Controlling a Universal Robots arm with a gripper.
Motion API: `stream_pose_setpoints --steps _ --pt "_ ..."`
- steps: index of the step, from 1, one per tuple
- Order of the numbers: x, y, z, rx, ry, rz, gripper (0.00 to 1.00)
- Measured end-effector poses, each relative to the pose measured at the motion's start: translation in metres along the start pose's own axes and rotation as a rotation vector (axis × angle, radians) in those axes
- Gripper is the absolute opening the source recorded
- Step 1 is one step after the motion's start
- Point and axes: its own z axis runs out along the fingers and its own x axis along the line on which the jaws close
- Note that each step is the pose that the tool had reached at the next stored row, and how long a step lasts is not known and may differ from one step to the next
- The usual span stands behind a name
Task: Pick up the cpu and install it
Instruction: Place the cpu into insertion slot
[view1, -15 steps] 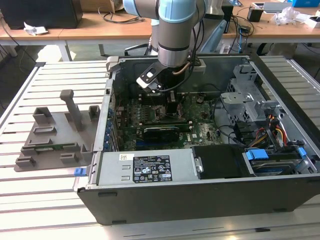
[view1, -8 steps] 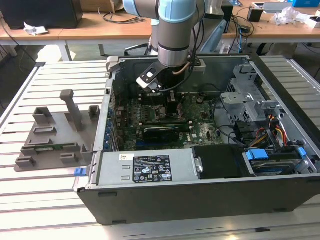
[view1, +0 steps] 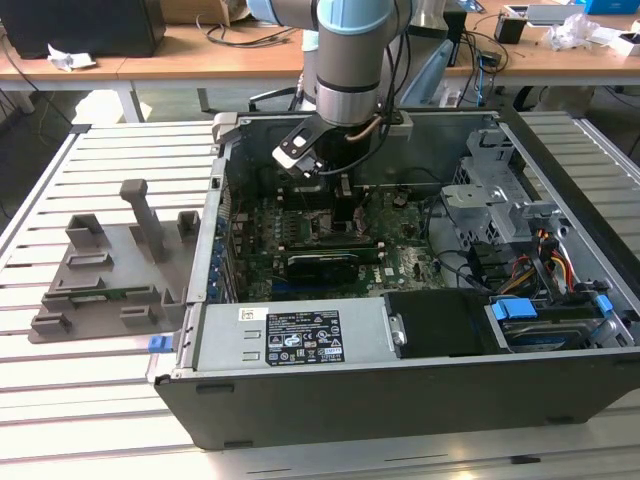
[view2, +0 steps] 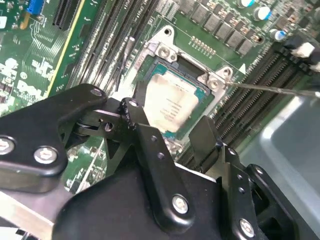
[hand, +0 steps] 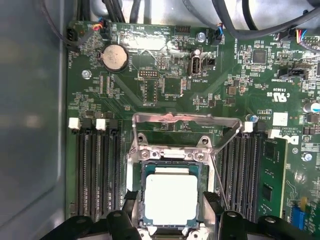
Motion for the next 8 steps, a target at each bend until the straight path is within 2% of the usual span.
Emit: stream_pose_setpoints --steps 2,3,4,6,7,8 --pt "0.0007 -0.0001 -0.0047 0.0001 -0.0002 0.0 0.6" --pt "0.0007 -0.0002 -0.009 0.0001 -0.0002 0.0 0.47" --pt "0.0006 -0.0004 -0.0123 0.0001 -0.0002 0.0 0.42" --pt "0.0005 -0.0005 -0.0135 -0.0001 0.0001 0.0 0.29" --pt "0.0 -0.0005 -0.0136 0.0 0.0002 0.0 0.29" --pt "-0.0006 -0.0005 -0.0136 0.0 0.0002 0.0 0.24"
